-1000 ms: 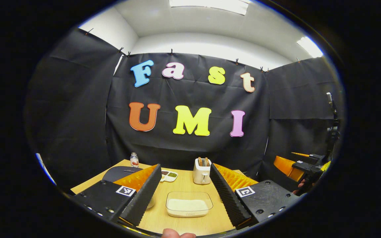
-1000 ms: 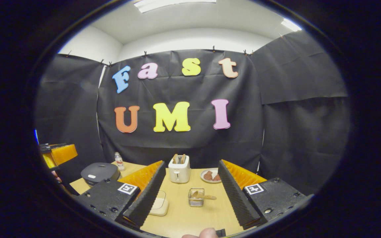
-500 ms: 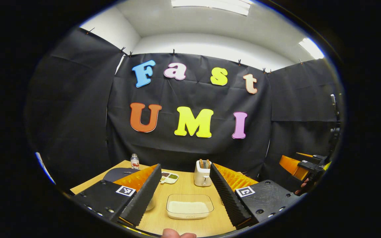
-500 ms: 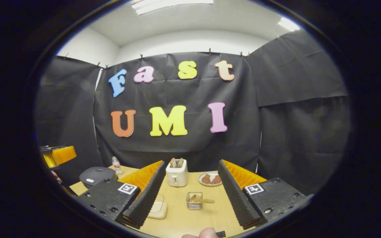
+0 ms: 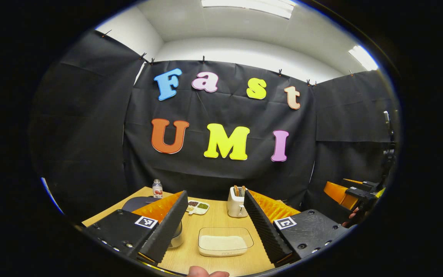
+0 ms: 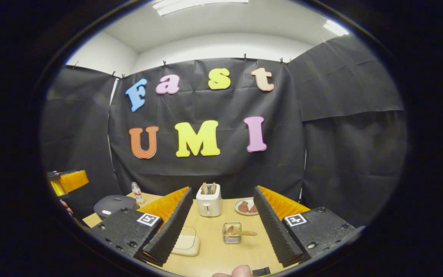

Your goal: Close the left gripper, press the button to open the rice cooker; take a wooden spoon from the chopstick holder with the right hand, scoop a spoonful of rice and pour it into the rice cooker, then put the wooden spoon back into the chopstick holder.

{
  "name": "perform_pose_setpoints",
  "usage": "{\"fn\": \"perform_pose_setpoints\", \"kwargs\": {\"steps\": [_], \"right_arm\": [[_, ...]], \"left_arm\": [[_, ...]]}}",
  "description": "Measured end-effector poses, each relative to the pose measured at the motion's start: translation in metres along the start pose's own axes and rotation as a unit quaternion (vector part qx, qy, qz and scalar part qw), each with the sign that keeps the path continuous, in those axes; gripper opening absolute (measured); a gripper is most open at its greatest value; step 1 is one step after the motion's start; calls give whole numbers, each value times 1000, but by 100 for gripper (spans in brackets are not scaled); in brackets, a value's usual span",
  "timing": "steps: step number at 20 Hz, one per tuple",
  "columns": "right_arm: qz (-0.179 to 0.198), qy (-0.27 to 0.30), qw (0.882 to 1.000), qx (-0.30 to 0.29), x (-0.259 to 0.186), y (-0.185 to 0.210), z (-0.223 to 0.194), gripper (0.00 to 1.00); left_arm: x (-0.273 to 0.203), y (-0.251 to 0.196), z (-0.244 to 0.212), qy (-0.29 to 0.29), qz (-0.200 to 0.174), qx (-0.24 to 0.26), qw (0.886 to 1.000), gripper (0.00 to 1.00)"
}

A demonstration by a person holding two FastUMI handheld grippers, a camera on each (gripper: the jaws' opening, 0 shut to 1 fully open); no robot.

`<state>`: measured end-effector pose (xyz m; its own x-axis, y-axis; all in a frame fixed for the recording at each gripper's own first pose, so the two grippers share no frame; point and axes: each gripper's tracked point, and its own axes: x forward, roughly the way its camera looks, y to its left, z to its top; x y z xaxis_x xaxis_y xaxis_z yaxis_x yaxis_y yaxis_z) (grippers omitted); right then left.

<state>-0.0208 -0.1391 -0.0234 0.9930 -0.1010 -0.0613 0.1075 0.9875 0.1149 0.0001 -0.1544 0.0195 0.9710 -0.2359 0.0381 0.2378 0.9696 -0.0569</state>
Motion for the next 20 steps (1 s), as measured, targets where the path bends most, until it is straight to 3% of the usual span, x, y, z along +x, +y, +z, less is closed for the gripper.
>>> {"fn": "perform_pose_setpoints", "kwargs": {"steps": [20], "right_arm": [[30,0,1000,-7,11,53,-1,100]], "left_arm": [[-9,36,2,-9,20,32,999,95]]}}
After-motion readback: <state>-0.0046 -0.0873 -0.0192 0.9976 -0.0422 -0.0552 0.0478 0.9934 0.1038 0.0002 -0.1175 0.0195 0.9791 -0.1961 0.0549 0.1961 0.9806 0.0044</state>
